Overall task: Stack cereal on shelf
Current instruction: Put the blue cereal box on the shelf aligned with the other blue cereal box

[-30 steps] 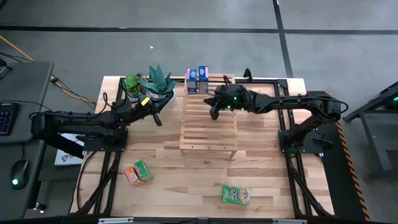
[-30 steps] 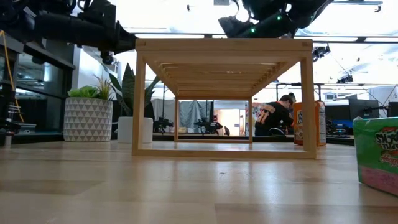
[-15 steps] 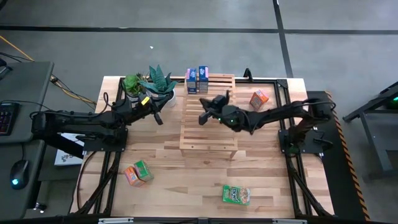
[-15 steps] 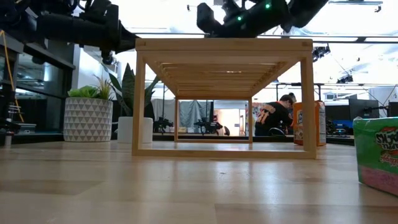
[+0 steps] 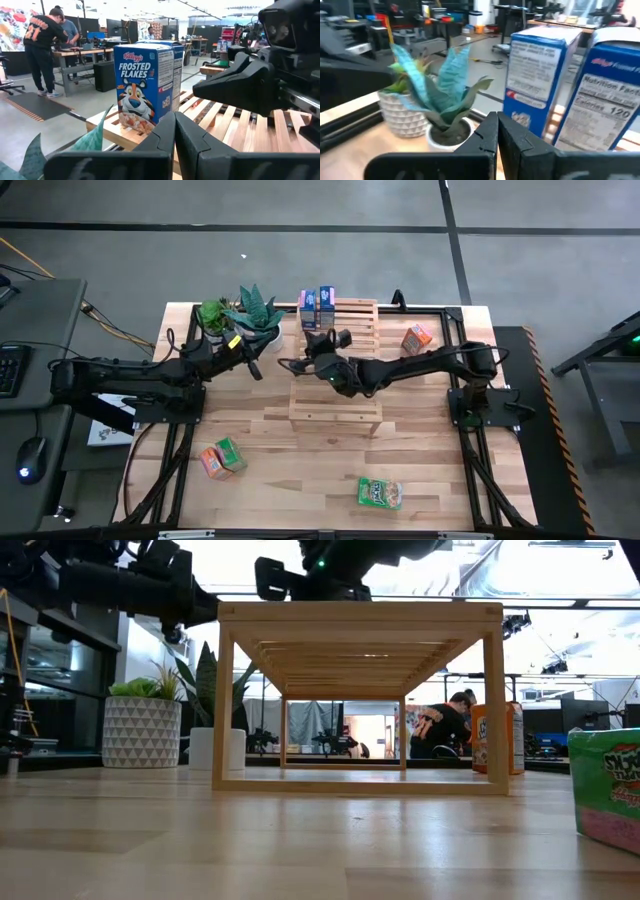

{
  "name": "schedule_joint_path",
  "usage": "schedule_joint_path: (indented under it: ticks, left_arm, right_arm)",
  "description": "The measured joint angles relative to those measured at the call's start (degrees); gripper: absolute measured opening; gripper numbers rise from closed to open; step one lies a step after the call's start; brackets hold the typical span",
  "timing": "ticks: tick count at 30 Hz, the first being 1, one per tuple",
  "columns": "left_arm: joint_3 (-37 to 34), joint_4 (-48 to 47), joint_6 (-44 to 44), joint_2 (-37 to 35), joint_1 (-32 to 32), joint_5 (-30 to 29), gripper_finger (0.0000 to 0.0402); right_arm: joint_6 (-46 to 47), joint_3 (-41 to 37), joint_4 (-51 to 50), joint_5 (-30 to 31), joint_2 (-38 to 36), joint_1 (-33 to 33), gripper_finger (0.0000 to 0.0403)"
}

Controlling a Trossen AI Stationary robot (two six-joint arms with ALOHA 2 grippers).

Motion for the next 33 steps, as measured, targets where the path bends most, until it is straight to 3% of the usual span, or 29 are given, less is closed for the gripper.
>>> schedule_joint_path:
  ticks: [7,12,33]
  left_arm:
    - [0.00,0.29,-0.03,0.00,0.00,0.04,0.0000]
    - [0.00,0.35,-0.09,0.00,0.00,0.00,0.0000]
    - [0.00,0.33,-0.04,0.00,0.00,-0.07,0.0000]
  right_arm:
    - [0.16,0.33,-0.04,2.43,0.49,-2.05,0.0000]
    - [1.60,0.29,-0.04,-0.26,0.49,-3.61,0.0000]
    - [2.59,0.24,-0.06,-0.78,0.46,-5.65,0.0000]
